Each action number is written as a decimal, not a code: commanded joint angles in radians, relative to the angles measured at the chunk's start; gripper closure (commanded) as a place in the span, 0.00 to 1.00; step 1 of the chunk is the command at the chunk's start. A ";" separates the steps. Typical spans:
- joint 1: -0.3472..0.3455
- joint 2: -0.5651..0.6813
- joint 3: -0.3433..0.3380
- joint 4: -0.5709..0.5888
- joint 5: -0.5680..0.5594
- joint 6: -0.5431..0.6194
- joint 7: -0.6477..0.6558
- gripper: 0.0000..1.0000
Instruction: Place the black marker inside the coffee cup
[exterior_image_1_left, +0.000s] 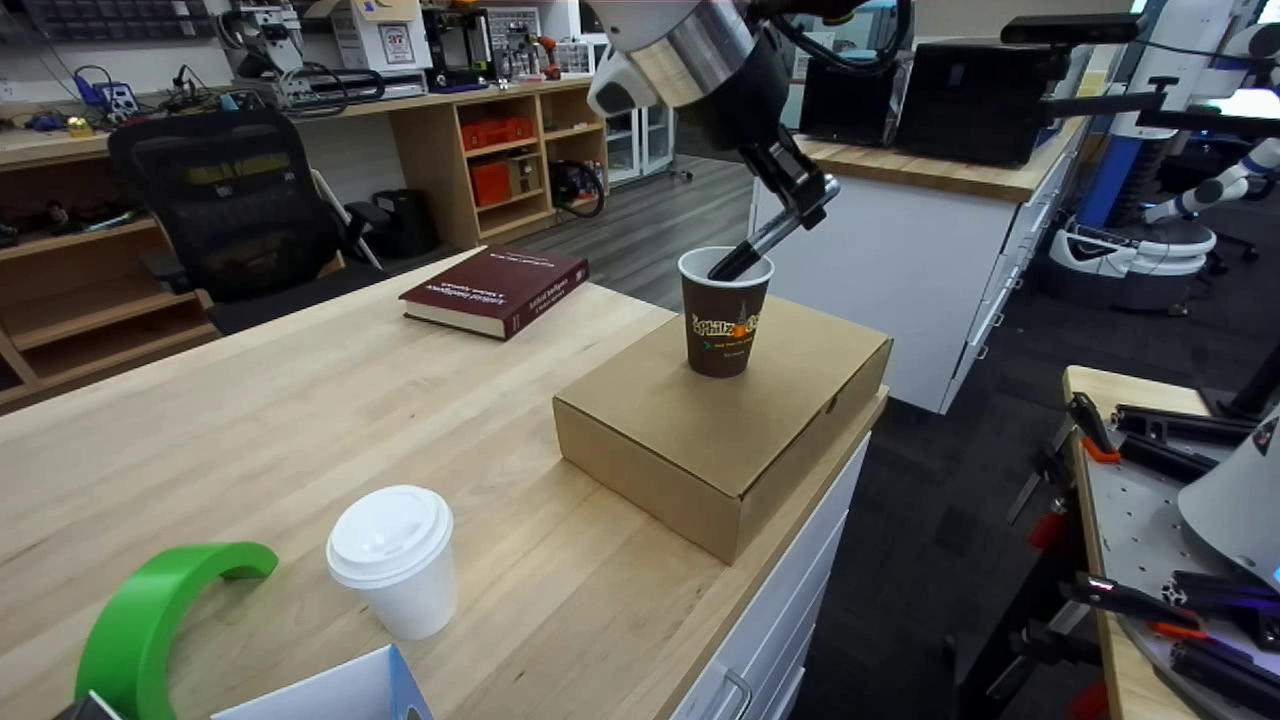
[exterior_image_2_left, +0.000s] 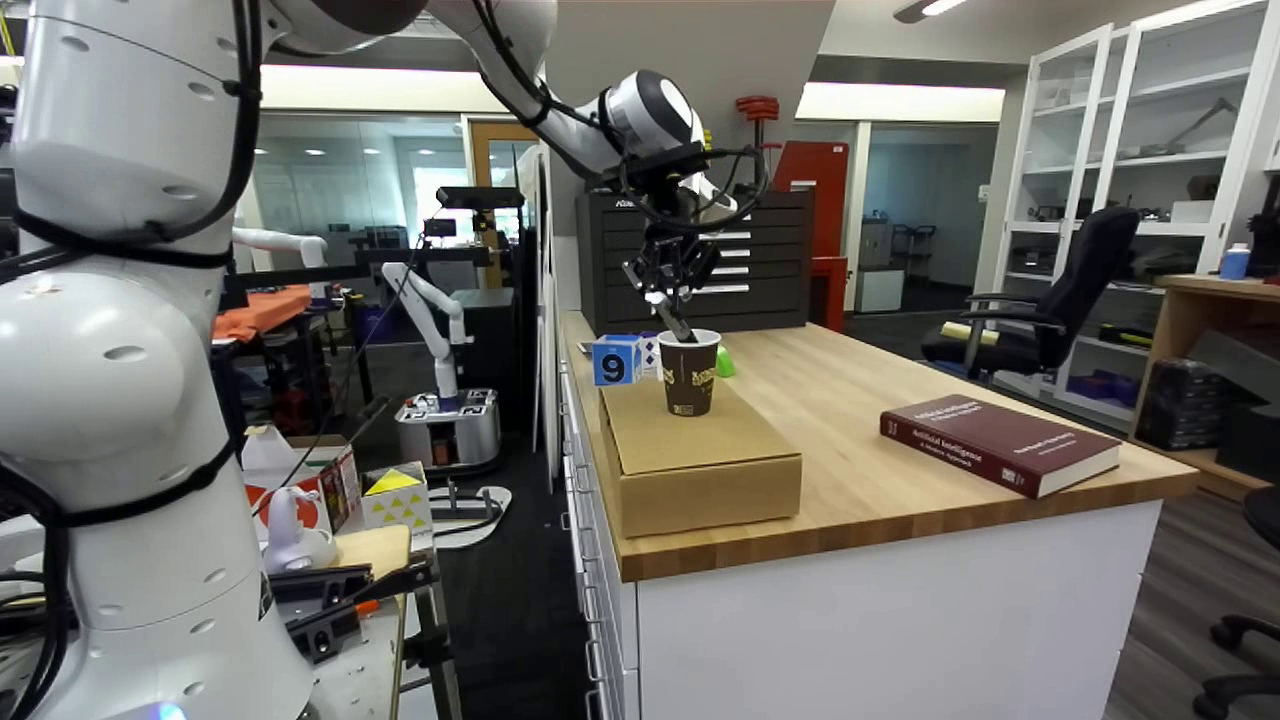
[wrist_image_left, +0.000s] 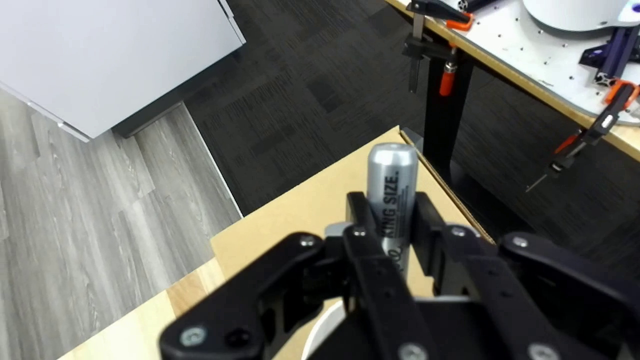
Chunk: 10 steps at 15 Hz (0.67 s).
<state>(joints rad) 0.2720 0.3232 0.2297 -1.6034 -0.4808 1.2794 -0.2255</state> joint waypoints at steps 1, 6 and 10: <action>0.043 0.092 0.001 0.113 -0.083 -0.096 -0.058 0.94; 0.073 0.131 0.004 0.173 -0.124 -0.109 -0.107 0.32; 0.062 0.090 0.005 0.169 -0.098 -0.071 -0.108 0.05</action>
<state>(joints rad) 0.3399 0.4371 0.2308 -1.4543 -0.5824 1.2177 -0.3141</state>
